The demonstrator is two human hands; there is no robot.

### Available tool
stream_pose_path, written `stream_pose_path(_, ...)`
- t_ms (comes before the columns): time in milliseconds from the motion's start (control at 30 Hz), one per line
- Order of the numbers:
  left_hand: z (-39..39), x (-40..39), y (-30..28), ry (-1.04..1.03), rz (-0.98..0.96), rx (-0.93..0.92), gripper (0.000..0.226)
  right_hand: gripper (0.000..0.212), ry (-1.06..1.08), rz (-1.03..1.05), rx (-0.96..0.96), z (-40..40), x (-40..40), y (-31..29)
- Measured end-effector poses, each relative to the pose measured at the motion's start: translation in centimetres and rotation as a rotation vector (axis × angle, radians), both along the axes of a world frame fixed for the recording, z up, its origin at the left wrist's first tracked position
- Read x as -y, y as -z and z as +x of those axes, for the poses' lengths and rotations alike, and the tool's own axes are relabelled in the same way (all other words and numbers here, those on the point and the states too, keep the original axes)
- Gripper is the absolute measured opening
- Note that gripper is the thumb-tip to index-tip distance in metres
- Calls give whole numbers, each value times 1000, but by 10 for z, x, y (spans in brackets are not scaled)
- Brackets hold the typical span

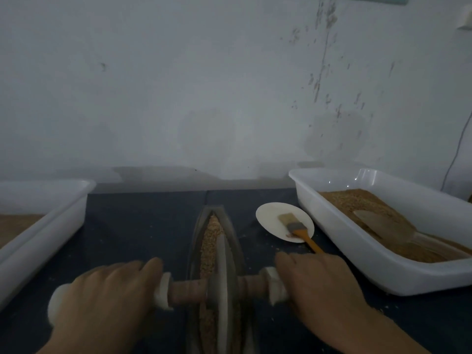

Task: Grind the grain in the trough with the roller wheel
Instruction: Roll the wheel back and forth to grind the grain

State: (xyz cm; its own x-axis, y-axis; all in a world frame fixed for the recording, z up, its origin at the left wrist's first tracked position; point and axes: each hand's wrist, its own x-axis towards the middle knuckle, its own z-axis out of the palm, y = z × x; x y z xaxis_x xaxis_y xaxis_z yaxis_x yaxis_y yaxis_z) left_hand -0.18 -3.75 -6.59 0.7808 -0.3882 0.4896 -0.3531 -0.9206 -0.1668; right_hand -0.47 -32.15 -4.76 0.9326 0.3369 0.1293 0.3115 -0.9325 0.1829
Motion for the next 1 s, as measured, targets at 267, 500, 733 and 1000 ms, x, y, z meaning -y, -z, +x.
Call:
stream_pose_path(267,79,10,-10,-279,-11,-71,13,24,55,44,221,98,-12,7)
stream_pose_path(500,28,6,-6,-263,64,-108,30,32,-30,91,277,36,0,12)
stream_pose_path(733,-1,-2,-1,-94,77,-29,52,53,-82,54,397,2,2,11)
stream_pose_path(1000,95,5,-9,-285,11,-96,21,25,59,17,317,107,-17,10)
